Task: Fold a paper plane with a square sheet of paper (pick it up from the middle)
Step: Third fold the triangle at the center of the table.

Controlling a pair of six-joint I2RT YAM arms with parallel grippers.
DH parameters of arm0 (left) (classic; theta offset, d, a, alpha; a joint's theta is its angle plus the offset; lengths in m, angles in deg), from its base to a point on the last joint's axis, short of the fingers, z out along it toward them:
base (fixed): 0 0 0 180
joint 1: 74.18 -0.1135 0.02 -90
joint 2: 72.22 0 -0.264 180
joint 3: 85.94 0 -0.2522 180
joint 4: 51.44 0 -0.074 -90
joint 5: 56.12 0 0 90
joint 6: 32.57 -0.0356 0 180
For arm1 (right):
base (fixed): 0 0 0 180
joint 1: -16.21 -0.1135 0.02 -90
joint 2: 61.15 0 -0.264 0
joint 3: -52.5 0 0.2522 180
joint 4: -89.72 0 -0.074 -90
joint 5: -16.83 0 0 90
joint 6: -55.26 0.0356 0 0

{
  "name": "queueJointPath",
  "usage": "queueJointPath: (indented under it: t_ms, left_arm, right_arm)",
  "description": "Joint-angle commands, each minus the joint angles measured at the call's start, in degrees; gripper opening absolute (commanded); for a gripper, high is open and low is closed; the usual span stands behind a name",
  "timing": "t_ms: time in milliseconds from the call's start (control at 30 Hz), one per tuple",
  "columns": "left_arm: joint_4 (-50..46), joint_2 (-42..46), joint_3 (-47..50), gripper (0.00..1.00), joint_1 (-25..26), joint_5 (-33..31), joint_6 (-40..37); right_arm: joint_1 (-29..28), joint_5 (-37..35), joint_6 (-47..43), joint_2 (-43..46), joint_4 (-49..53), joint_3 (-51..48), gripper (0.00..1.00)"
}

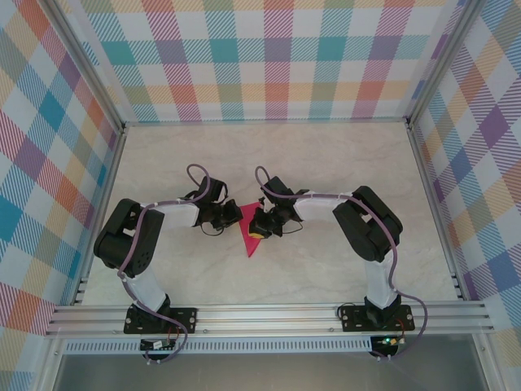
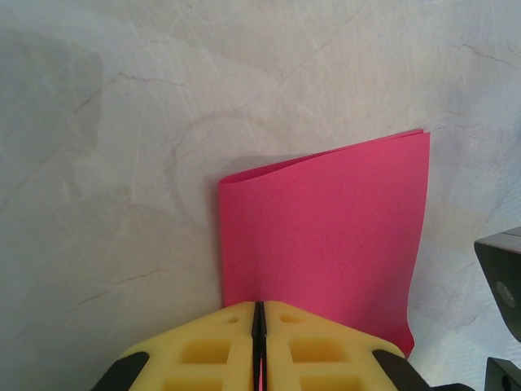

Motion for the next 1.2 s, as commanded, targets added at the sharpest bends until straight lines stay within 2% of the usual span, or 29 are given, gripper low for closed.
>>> queueJointPath:
  t_ms: [0,533,1167]
  left_arm:
    - [-3.4,-1.2,1.5,0.11,0.2,-0.4,-1.0]
    - [-3.1,-1.4,1.5,0.11,0.4,-0.2,-1.0]
    - [-3.7,-1.0,1.5,0.11,0.4,-0.3,-1.1]
  right_arm:
    - [-0.3,0.9,-2.8,-0.8,2.0,1.8,0.07]
    - [-0.6,2.3,-5.2,-1.9,3.3,2.9,0.08]
    - [-0.6,-0.2,-3.1,-3.0,2.9,2.4,0.10]
